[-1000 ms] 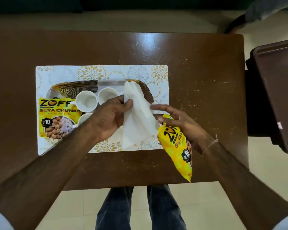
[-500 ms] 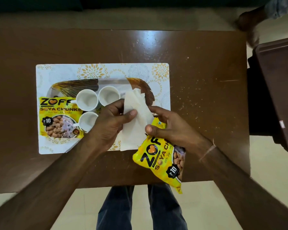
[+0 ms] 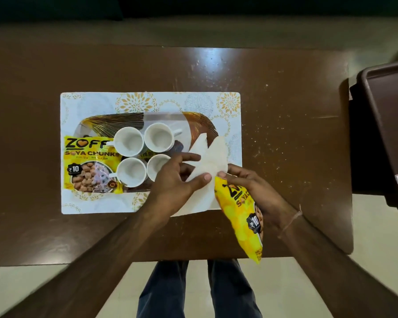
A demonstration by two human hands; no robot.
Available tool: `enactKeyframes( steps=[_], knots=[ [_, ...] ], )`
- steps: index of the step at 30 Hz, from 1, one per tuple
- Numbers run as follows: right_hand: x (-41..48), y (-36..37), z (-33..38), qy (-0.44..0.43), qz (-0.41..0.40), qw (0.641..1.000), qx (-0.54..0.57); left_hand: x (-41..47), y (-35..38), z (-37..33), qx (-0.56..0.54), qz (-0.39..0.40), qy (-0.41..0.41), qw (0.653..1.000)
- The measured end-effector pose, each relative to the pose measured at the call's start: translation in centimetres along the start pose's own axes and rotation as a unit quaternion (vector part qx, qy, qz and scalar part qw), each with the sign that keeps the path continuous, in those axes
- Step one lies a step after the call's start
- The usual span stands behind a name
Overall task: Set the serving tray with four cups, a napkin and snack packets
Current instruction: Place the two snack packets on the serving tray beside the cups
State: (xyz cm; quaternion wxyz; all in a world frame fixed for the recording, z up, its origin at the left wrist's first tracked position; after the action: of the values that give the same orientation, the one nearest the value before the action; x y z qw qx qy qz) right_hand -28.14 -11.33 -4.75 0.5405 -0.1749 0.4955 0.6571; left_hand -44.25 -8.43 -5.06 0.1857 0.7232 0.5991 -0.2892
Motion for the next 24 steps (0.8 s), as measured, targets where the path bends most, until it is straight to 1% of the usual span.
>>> enactKeyframes(
  steps=[2,4,6,8,9,11,12,14,15,16,18,20,22,23,24],
  knots=[
    [0.2,-0.5,-0.4,0.016,-0.016,0.999,0.027,-0.2,0.1,0.5,0.017,-0.002,-0.012,1.000],
    [0.4,-0.9,-0.4,0.018,-0.041,0.999,0.012,-0.6,0.5,0.7,0.036,0.002,-0.006,0.999],
    [0.7,-1.4,0.3,0.001,-0.061,0.997,-0.038,-1.0,0.7,0.1,0.090,0.002,0.035,0.995],
    [1.2,-1.5,1.4,-0.012,-0.059,0.994,-0.090,-1.3,1.0,-0.8,0.154,0.006,0.089,0.984],
    [1.4,-1.4,1.9,-0.012,-0.053,0.992,-0.117,-1.2,1.1,-1.0,0.169,0.004,0.103,0.980],
    [2.0,-1.0,2.8,-0.012,-0.046,0.986,-0.159,-1.1,1.0,-0.6,0.159,-0.011,0.095,0.983],
    [2.3,-0.9,3.2,-0.012,-0.054,0.985,-0.164,-1.2,0.9,0.0,0.137,-0.025,0.073,0.987],
    [2.9,-1.2,3.7,-0.016,-0.087,0.986,-0.140,-2.2,0.4,2.1,0.066,-0.075,0.000,0.995],
    [3.2,-1.5,3.8,-0.016,-0.106,0.987,-0.115,-2.9,0.3,3.4,0.006,-0.104,-0.046,0.994],
    [3.6,-1.9,3.9,-0.015,-0.124,0.988,-0.086,-3.6,0.3,4.8,-0.079,-0.128,-0.094,0.984],
    [4.4,-2.2,3.7,-0.009,-0.149,0.988,-0.038,-4.7,0.9,7.3,-0.254,-0.162,-0.172,0.938],
    [5.3,-2.1,3.3,-0.006,-0.170,0.985,-0.020,-4.9,1.6,8.3,-0.358,-0.185,-0.209,0.891],
    [6.1,-1.8,3.2,-0.020,-0.192,0.981,-0.026,-4.6,2.2,8.6,-0.410,-0.203,-0.228,0.859],
    [6.4,-1.9,3.3,-0.036,-0.206,0.977,-0.049,-4.4,2.4,8.7,-0.420,-0.210,-0.237,0.850],
    [6.6,-2.1,3.7,-0.063,-0.225,0.968,-0.096,-4.3,2.7,8.7,-0.424,-0.216,-0.245,0.845]
  ],
)
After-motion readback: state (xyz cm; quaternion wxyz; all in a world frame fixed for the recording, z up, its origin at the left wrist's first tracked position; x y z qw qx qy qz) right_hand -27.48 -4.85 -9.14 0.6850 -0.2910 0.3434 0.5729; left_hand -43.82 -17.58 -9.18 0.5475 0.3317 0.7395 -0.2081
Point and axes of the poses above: each hand's wrist, its own x-axis towards the middle knuckle, its own y-axis out of the palm, z = x × y, the point moved 8 cm from there along x, towards the middle knuckle, and after that the axes turned 1 degree about -x, right-handed, at the moved point
